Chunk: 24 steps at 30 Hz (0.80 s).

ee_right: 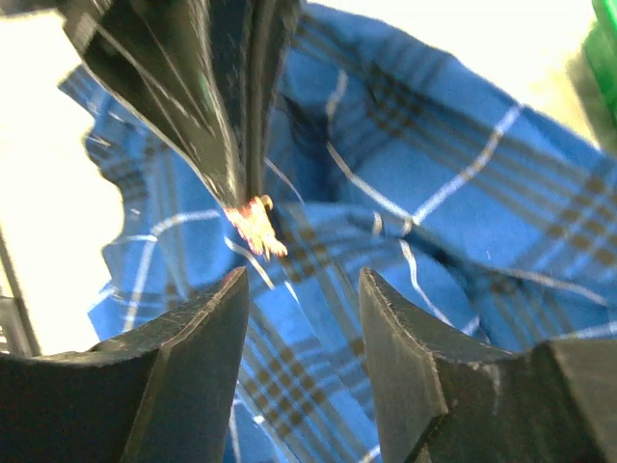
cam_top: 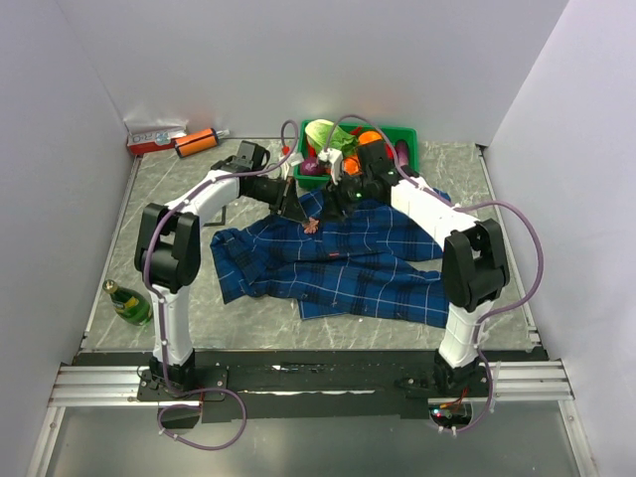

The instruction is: Remove the brooch from the garment

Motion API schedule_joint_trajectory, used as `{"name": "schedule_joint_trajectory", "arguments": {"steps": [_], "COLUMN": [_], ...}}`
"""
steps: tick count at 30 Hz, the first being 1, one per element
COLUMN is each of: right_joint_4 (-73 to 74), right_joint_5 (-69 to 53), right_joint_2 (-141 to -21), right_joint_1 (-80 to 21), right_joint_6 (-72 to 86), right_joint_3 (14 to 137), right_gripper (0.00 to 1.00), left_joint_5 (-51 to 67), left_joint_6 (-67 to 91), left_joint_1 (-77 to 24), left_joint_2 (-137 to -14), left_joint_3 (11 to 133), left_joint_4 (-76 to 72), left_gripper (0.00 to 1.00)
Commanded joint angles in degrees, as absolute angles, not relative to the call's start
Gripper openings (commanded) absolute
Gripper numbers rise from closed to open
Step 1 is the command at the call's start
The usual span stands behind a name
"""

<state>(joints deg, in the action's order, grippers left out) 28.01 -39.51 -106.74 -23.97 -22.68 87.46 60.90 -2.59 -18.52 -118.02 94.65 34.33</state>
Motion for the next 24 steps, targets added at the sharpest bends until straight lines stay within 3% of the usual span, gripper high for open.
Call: {"name": "schedule_joint_trajectory", "arguments": {"steps": [1, 13, 20, 23, 24], "right_joint_4": [27.9, 28.7, 28.9, 29.7, 30.3], "right_joint_5": [-45.4, -48.5, -50.4, -51.4, -52.0], "right_joint_2": [-108.6, -111.1, -111.0, -110.9, -111.1], "right_joint_1": [-23.9, -24.6, -24.5, -24.7, -24.6], "right_joint_6": [-20.8, -19.4, -18.9, -19.9, -20.5], "right_joint_3": [91.3, 91.2, 92.5, 92.7, 93.1], "right_gripper": [0.56, 0.5, 0.34, 0.22, 0.11], "left_joint_5": [64.4, 65.0, 64.2, 63.6, 62.8], "left_joint_6": [-4.2, -4.1, -4.0, -4.0, -4.0], "left_joint_1": [-18.4, -18.4, -18.4, -18.4, -18.4], "left_joint_2": [-113.9, -113.3, -113.6, -113.8, -113.8], "left_joint_3": [94.4, 94.0, 94.0, 94.4, 94.6], "left_joint_4": [34.5, 34.3, 33.9, 33.8, 33.5], "left_gripper": [0.01, 0.01, 0.01, 0.01, 0.03]}}
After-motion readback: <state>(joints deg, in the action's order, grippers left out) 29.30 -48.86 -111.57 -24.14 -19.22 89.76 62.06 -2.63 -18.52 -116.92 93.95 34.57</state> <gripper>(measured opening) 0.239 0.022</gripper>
